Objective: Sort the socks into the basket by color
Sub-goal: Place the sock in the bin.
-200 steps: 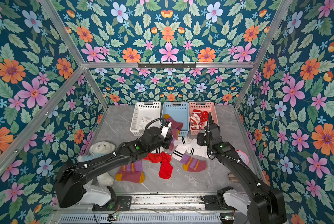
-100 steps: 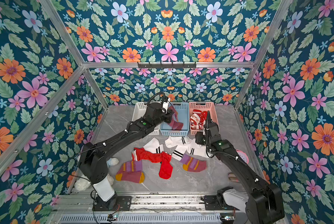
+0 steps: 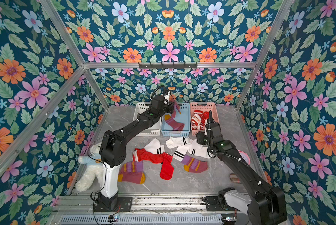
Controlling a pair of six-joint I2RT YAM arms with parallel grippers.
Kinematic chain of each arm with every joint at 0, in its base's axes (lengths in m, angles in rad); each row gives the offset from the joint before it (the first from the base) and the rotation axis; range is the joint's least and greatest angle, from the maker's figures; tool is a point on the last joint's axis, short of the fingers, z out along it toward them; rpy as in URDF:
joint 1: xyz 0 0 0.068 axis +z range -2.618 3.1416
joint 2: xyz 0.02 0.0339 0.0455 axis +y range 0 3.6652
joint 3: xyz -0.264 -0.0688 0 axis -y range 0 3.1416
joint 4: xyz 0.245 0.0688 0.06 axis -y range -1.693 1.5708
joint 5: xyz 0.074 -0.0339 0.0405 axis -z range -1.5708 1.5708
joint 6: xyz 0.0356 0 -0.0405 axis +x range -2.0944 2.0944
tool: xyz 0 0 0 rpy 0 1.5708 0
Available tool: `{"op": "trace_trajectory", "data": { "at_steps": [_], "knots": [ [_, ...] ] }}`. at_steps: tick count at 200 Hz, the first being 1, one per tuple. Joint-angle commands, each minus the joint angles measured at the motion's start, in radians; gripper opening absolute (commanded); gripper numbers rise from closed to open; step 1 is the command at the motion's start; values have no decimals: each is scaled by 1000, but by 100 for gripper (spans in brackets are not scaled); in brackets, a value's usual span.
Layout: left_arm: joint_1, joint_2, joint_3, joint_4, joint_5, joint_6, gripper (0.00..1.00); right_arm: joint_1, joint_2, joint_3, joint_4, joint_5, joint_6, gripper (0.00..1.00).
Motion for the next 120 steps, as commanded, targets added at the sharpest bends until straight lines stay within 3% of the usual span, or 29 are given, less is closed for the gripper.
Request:
{"op": "trace_trajectory", "data": {
  "at_steps": [1,51,103,120],
  "knots": [
    [23,30,-18,114,40,-60,0,1,-3,-5,-11,-1,14,56],
    [42,40,-170,178,45,-131,0,0,-2,-12,-10,-12,21,56],
    [41,29,-226,170,103,-174,0,1,6,-29,1,-25,33,56],
    [42,20,-237,172,134,-175,5,0,8,-29,5,-31,35,56]
  ]
}}
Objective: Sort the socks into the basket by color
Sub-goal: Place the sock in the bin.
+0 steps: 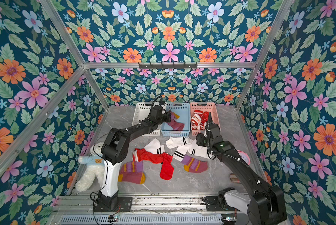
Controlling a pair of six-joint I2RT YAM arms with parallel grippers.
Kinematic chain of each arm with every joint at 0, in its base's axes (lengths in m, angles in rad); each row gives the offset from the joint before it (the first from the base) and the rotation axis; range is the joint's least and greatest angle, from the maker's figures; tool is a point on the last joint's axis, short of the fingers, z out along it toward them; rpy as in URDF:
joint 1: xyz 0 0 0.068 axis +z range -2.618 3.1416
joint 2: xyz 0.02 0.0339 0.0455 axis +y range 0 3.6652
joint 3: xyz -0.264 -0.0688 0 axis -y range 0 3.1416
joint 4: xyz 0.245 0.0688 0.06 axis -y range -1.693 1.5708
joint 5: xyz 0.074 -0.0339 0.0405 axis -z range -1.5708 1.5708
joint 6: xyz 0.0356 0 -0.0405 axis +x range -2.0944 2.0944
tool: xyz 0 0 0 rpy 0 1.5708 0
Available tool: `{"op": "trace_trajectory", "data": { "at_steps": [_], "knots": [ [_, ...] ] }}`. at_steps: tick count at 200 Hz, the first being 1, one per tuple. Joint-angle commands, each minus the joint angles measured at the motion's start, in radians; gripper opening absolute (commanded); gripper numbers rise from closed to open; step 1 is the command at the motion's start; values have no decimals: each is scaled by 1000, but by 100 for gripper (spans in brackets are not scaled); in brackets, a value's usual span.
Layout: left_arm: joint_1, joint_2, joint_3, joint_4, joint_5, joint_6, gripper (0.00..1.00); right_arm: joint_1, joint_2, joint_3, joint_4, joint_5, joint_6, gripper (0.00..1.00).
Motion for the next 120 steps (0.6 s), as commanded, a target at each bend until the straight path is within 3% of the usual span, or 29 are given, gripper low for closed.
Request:
{"op": "trace_trajectory", "data": {
  "at_steps": [1,17,51,120],
  "knots": [
    [1,-16,-9,39,51,-22,5,0,4,-2,5,-8,18,56],
    [-1,-24,-19,34,76,-22,10,0,7,-1,11,-9,18,56],
    [-6,-74,-84,60,82,-21,29,0,23,18,6,-18,15,55],
    [-15,-189,-146,40,78,-2,39,0,0,1,2,-20,18,56]
  ]
}}
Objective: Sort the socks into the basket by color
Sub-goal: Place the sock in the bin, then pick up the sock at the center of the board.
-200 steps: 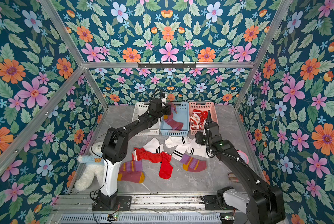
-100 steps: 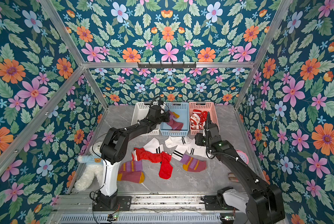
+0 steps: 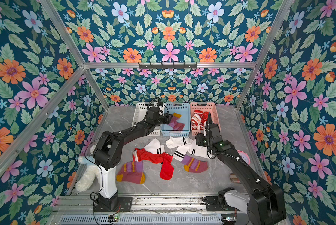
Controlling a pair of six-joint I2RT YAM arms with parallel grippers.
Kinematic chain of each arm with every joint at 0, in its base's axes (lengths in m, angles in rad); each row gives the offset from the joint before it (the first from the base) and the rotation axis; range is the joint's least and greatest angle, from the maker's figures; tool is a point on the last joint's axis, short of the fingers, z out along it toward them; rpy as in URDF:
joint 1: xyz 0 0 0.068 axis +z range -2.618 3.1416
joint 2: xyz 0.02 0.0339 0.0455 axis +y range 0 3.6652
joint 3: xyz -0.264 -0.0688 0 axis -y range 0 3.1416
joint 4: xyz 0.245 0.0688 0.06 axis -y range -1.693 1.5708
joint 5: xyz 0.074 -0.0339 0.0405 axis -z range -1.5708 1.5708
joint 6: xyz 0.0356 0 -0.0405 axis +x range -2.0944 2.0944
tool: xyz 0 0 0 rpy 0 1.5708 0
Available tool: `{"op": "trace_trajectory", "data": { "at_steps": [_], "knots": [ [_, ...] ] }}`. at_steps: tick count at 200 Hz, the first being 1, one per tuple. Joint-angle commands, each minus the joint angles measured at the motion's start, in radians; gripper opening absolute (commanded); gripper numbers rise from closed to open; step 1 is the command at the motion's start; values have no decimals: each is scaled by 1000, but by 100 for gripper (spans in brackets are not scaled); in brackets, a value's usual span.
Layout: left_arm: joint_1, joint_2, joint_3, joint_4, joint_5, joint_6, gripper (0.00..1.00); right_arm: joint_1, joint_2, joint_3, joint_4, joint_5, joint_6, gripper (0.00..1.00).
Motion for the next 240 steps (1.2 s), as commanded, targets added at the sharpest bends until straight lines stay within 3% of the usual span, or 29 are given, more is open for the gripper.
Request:
{"op": "trace_trajectory", "data": {
  "at_steps": [1,116,240],
  "knots": [
    [-5,-34,-5,17,0,16,39,0,-8,-6,-1,1,13,56],
    [-13,-317,-263,-32,-163,36,44,20,-1,-111,34,-62,41,56],
    [-13,-431,-469,-45,-251,-2,44,265,94,-178,4,42,134,54]
  ]
}}
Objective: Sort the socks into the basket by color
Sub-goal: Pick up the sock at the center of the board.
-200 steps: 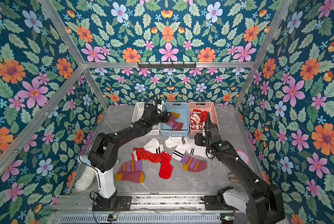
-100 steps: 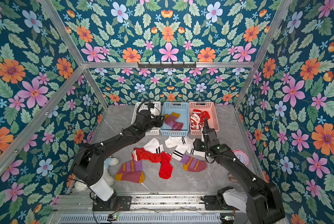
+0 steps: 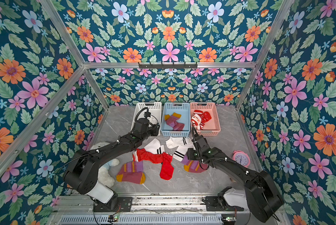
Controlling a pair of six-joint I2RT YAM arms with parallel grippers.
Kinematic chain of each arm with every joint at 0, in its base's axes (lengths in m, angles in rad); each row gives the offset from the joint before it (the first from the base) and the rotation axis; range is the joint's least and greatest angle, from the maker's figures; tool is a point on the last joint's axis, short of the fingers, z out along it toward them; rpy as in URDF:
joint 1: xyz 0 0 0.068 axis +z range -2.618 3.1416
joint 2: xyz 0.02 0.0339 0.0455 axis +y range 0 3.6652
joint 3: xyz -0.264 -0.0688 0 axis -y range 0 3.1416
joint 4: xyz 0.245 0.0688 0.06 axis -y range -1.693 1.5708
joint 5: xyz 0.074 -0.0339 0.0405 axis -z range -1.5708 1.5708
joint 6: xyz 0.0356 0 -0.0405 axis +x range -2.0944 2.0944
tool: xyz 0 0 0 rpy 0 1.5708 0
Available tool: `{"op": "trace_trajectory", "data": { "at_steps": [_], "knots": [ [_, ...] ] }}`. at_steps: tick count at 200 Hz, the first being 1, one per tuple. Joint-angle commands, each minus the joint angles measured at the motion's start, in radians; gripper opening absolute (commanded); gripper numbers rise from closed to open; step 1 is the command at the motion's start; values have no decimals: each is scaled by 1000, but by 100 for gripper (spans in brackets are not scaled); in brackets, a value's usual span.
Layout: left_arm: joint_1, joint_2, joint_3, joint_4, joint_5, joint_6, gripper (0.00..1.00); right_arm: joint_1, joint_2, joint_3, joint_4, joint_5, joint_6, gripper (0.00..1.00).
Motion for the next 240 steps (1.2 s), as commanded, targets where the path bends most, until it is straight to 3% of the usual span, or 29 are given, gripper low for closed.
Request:
{"op": "trace_trajectory", "data": {
  "at_steps": [1,70,151,190,240],
  "knots": [
    [0,-10,-7,30,-21,-18,44,28,4,-10,-24,52,45,55],
    [0,-9,-13,34,-23,-12,44,150,3,-43,-121,184,162,66],
    [0,-15,-22,30,-20,-5,44,201,134,-64,-69,196,248,66],
    [0,-30,-31,21,-28,0,44,216,151,-83,-64,192,280,48],
    [0,-49,-38,18,-31,0,44,216,40,-79,-112,217,270,21]
  ]
}}
